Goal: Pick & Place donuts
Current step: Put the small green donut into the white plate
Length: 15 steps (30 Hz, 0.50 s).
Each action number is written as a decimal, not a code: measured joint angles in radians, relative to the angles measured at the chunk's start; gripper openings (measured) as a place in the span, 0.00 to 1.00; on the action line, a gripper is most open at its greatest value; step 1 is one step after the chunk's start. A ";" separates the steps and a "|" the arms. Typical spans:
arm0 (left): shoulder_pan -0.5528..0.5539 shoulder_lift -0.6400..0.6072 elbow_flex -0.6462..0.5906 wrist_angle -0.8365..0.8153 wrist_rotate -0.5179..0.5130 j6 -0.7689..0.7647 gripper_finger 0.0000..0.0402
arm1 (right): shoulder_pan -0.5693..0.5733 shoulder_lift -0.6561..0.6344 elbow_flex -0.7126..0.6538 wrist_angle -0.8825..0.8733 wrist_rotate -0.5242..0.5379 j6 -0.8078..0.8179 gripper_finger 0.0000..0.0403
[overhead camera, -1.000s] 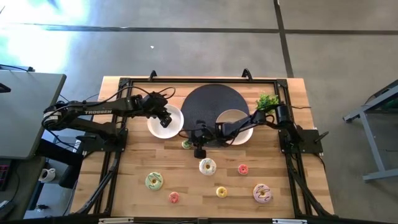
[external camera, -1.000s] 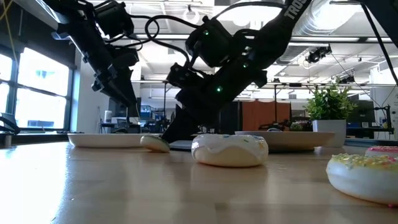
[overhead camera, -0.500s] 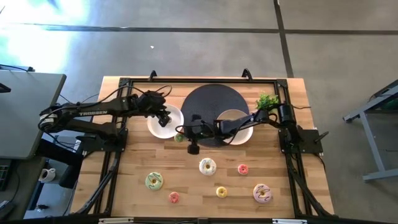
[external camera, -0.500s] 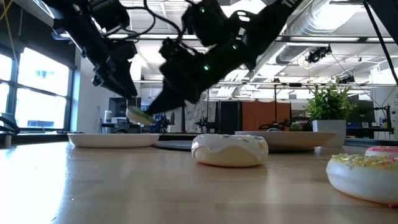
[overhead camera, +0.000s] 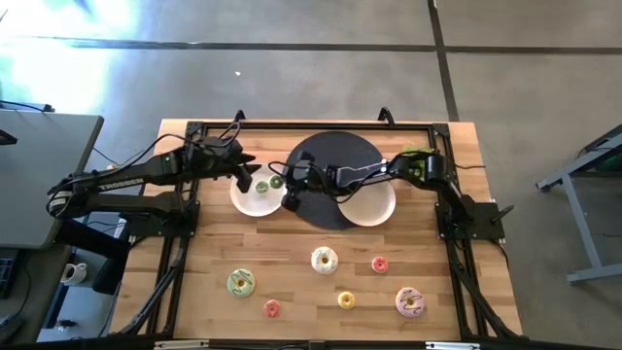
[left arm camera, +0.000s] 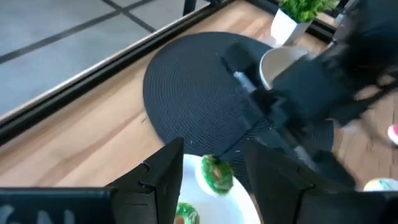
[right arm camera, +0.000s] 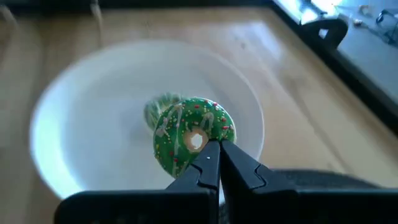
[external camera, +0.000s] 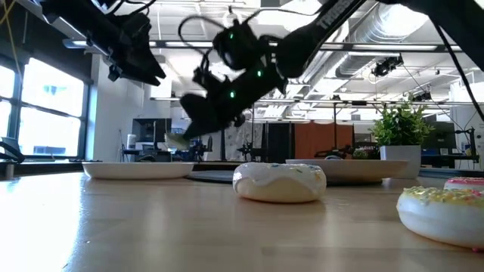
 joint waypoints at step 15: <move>0.000 0.002 0.000 0.003 0.005 0.000 0.42 | -0.016 0.055 0.001 0.024 -0.015 -0.052 0.15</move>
